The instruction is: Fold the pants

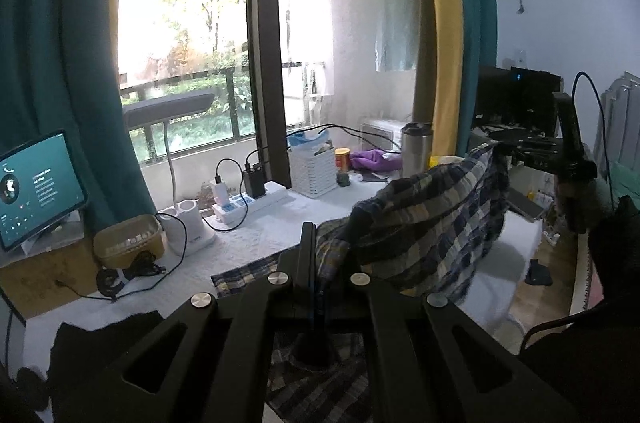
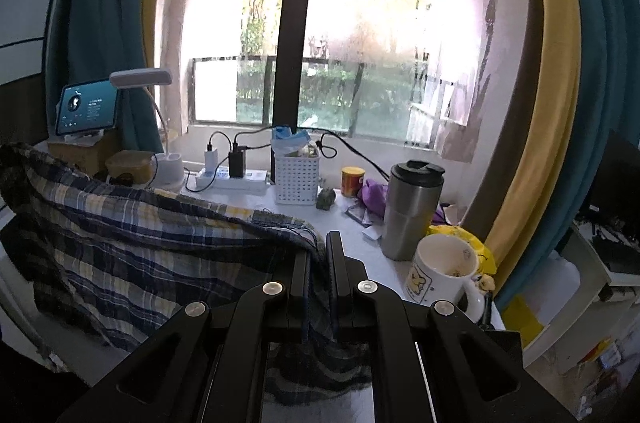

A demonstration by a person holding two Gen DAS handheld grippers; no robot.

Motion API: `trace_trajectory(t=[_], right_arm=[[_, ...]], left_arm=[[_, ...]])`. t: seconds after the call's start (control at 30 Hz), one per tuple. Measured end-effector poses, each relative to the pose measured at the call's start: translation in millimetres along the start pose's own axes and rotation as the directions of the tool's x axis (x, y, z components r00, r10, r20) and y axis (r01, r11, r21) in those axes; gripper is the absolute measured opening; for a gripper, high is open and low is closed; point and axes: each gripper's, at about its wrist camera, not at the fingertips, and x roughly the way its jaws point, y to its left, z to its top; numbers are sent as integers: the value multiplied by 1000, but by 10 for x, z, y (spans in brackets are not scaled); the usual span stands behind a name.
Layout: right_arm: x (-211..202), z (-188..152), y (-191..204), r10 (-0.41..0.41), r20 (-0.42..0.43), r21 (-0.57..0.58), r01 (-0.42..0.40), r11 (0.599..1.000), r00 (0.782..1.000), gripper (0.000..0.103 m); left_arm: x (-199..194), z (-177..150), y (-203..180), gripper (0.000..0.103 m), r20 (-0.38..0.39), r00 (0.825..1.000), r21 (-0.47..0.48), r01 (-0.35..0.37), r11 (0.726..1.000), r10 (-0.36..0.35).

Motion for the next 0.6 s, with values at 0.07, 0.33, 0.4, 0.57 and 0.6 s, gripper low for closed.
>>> trace_trajectory(t=[0.07,0.33,0.4,0.57,0.6], right_arm=[[107,23,-27,-1,-16,5,1,1000,1000,7],[554,171,-112,-10,-64,15,11,1000,998,7],[697,207,-115,-12,-76,16,14,1000,997,7],[1092,217,-108,-8,-118,21,11,1000,993,7],[1164,210,-104,-8,-127,22,11,1000,992,7]], left_arm=[[118,23,61,1,-14,1000,-2,-5,1000,5],[672,93,323,1,-69,997,-9,-35,999,34],[808,82,410,1,-86,996,-18,-39,999,37],[1169,29,627,2,-142,988,-39,-59,998,53],[1247,6,676,1,-155,986,-44,-62,997,54]])
